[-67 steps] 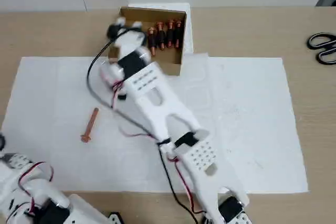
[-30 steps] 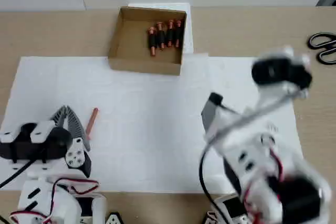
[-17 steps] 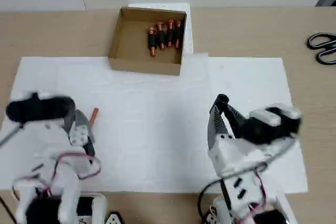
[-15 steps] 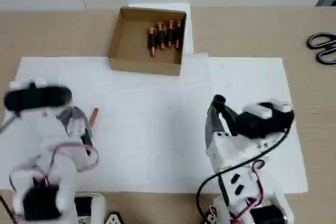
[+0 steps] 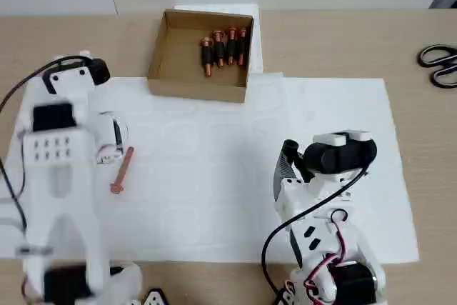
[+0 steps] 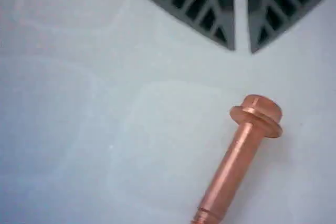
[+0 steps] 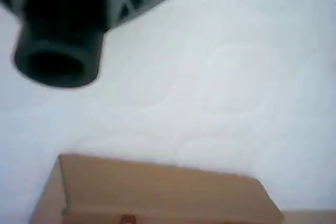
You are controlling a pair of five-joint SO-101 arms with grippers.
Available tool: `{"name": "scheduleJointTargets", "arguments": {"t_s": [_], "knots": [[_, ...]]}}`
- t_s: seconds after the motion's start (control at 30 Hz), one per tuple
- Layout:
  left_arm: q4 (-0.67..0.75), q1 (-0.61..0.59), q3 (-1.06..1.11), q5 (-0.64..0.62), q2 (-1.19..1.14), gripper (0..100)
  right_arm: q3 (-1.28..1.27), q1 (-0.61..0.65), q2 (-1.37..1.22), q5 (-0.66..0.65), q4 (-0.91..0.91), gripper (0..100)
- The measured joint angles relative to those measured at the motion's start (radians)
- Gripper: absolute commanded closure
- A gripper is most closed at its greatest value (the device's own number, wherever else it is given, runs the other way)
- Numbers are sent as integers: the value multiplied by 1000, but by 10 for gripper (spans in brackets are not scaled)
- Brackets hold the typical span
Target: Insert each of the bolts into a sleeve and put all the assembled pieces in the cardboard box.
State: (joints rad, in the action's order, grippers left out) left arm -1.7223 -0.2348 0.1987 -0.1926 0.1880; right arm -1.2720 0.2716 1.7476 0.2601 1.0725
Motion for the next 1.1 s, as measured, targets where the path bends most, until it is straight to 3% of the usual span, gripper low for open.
{"name": "scheduleJointTargets", "arguments": {"t_s": [0.17,0.3,0.4,0.6,0.8,1.1], "knots": [[-9,-26,-63,25,-209,993,-52,0,0,-107,-18,991],[-11,12,-118,241,-235,993,-143,11,0,-236,-18,994],[-11,48,-161,310,-233,993,-186,54,-2,-299,-18,994],[-11,55,-176,354,-261,987,-189,63,-2,-315,-55,994],[-11,55,-176,370,-321,880,-189,66,-2,-315,-64,994],[-11,54,-158,371,-436,881,-195,38,-2,-315,-64,994]]}}
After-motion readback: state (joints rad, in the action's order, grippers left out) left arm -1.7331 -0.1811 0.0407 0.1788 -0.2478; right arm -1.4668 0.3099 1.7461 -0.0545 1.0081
